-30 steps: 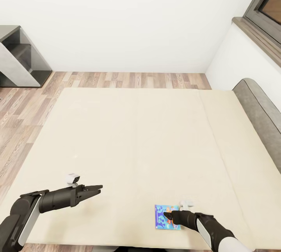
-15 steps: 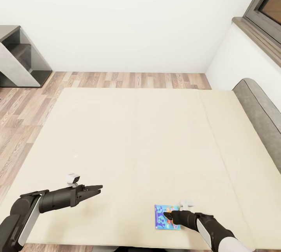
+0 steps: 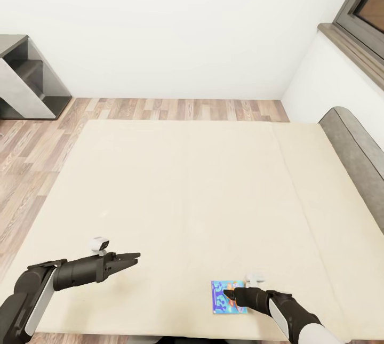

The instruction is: Put all the toys in the child's room - the three board games (two on the bed and one on the table), the two jigsaw puzzles on the table, and the tennis ball on the table - inside the toy box on the table in the child's room.

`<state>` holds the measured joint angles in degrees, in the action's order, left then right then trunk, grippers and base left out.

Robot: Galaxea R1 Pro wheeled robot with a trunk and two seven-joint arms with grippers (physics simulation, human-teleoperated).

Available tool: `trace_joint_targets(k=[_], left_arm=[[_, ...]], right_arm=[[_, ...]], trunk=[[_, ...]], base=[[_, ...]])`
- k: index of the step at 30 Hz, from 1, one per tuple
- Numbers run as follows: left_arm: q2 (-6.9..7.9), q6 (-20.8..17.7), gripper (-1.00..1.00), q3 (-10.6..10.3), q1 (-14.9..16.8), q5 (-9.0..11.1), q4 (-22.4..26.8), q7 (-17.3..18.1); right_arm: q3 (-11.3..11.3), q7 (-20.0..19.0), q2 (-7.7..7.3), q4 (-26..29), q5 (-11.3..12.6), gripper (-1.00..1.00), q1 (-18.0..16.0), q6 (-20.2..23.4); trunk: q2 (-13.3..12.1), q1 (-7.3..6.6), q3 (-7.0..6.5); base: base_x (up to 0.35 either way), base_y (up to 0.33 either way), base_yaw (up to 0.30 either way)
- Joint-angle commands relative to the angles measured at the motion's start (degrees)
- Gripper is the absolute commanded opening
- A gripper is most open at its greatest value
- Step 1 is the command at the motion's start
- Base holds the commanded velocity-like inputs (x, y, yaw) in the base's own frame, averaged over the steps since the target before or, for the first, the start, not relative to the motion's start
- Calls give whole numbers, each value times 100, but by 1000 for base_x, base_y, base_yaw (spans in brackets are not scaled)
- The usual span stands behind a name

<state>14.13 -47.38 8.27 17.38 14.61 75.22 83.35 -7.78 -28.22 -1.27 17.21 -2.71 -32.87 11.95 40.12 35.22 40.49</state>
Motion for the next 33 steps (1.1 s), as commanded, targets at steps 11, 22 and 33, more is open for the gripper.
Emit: trace_joint_targets(k=[11, 22, 33], left_arm=[[2, -58, 100, -1, 2, -2, 1, 23], [2, -60, 100, -1, 2, -2, 1, 24], [3, -59, 100, -1, 2, 5, 1, 24]], right_arm=[[-48, -35, 9, 11, -28, 100, 0, 55], [-47, -35, 6, 11, -28, 100, 0, 72], [-52, -43, -2, 3, -28, 100, 0, 113]], trunk=[[5, 1, 4], [5, 1, 4], [5, 1, 4]], base=[[0, 4, 0], [0, 35, 0], [0, 14, 0]])
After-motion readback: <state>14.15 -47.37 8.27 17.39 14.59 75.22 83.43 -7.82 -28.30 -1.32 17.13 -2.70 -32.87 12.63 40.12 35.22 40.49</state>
